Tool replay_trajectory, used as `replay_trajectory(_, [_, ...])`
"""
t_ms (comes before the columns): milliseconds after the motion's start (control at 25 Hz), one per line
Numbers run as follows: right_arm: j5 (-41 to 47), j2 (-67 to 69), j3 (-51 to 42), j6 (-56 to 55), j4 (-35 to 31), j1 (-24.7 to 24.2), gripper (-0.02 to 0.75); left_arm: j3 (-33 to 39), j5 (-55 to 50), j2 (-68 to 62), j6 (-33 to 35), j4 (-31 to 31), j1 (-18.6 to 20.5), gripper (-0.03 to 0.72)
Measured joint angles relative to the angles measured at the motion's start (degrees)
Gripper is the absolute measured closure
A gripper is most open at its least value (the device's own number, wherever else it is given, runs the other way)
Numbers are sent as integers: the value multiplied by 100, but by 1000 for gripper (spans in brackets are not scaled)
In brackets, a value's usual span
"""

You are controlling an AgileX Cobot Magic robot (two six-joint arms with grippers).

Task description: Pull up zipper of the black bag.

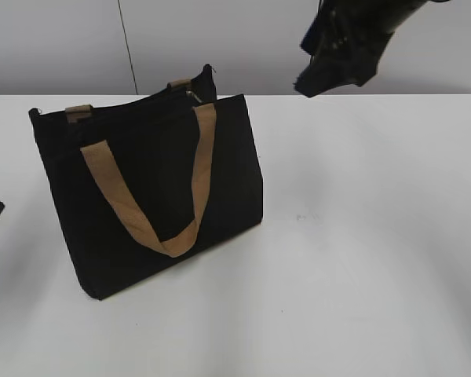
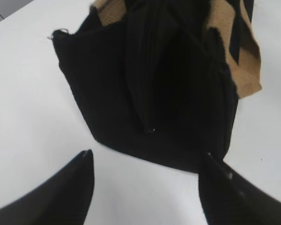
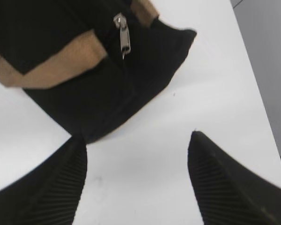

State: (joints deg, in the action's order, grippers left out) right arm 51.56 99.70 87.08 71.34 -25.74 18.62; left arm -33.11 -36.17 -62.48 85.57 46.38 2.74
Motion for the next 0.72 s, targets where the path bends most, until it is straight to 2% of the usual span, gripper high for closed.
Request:
replay_trajectory(80, [278, -109, 0, -161, 339, -200, 232, -142, -100, -5, -779, -741, 0, 252])
replay_trajectory(160, [415, -208, 0, -537, 647, -441, 243, -364, -158, -18, -1911, -1645, 0, 279])
replay_trajectory(240, [432, -304, 0, -1115, 905, -671, 251, -631, -337, -72, -3057, -2683, 0, 289])
replay_trajectory(360, [436, -421, 0, -2400, 1308, -1039, 253, -1147, -655, -227, -4801, -3812, 0, 295])
replay_trajectory(480, [541, -524, 0, -3684, 1843, -1366, 253, -1726, -968, -367, -6175, -4426, 0, 295])
replay_trajectory(600, [691, -658, 0, -5045, 2323, -1637, 253, -2366, -1369, -478, -6879, -4638, 0, 295])
replay_trajectory(720, [732, -823, 0, -6110, 2499, -1937, 253, -2946, -1895, -655, -7394, -4638, 0, 295])
